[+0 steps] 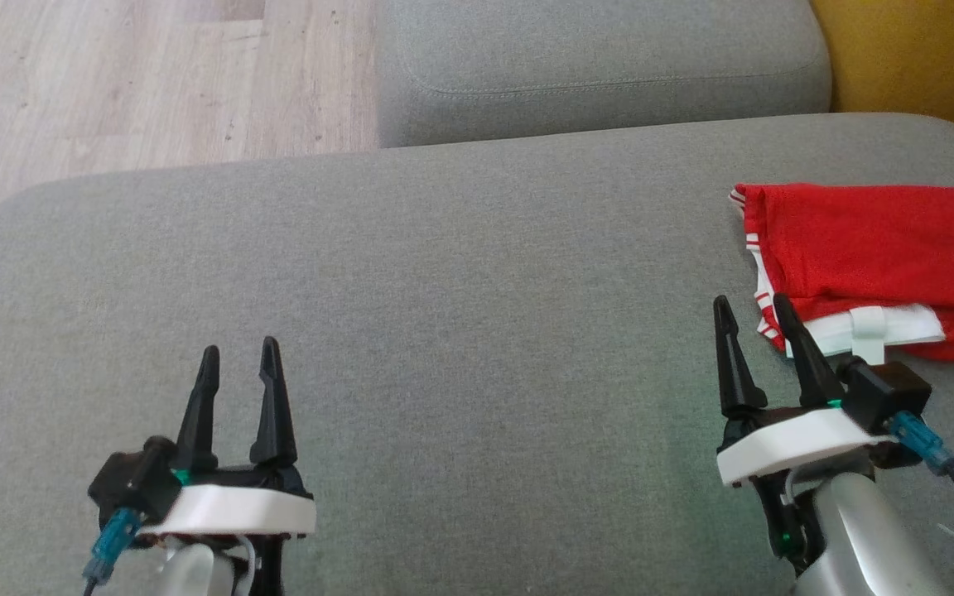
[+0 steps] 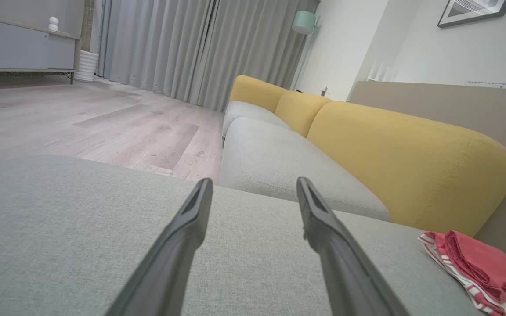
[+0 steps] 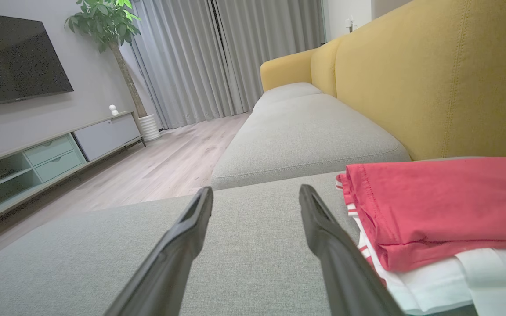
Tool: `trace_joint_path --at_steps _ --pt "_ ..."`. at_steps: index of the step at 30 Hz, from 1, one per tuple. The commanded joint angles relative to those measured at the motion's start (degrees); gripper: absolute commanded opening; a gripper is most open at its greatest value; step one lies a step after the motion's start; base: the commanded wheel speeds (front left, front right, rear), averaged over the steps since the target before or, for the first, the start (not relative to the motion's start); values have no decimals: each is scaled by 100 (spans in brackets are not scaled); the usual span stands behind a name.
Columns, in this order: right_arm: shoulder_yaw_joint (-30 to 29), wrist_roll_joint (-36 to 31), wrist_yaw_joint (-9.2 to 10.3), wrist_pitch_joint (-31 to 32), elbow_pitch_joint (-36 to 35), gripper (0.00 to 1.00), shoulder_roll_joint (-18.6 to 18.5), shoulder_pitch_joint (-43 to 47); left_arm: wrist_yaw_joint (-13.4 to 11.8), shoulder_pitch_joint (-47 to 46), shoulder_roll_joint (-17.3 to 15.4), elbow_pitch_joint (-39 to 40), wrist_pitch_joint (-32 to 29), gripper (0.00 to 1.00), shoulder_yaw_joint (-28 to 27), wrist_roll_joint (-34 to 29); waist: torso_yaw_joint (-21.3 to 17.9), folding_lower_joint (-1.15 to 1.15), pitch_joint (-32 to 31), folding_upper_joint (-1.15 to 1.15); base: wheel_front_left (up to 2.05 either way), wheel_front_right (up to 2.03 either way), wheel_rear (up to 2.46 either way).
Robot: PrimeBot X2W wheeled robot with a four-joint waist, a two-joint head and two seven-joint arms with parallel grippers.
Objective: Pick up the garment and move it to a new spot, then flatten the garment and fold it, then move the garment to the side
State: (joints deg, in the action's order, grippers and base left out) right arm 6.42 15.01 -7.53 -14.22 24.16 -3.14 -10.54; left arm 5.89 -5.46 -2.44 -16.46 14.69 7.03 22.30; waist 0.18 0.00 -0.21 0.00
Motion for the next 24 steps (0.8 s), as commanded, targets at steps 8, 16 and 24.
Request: trace_joint_path --at_steps 8,16,24 --pt "141 -46 4 -77 -287 100 26 -142 52 -156 -43 210 31 100 -238 171 -24 0 10 0 0 0 0" --pt "169 -2 4 -77 -308 100 26 -151 73 -147 -43 207 31 100 -242 205 -54 0 8 0 0 0 0" --pt "48 -19 0 13 100 0 1 112 65 69 6 -238 -5 0 -41 307 -69 0 10 0 0 0 0"
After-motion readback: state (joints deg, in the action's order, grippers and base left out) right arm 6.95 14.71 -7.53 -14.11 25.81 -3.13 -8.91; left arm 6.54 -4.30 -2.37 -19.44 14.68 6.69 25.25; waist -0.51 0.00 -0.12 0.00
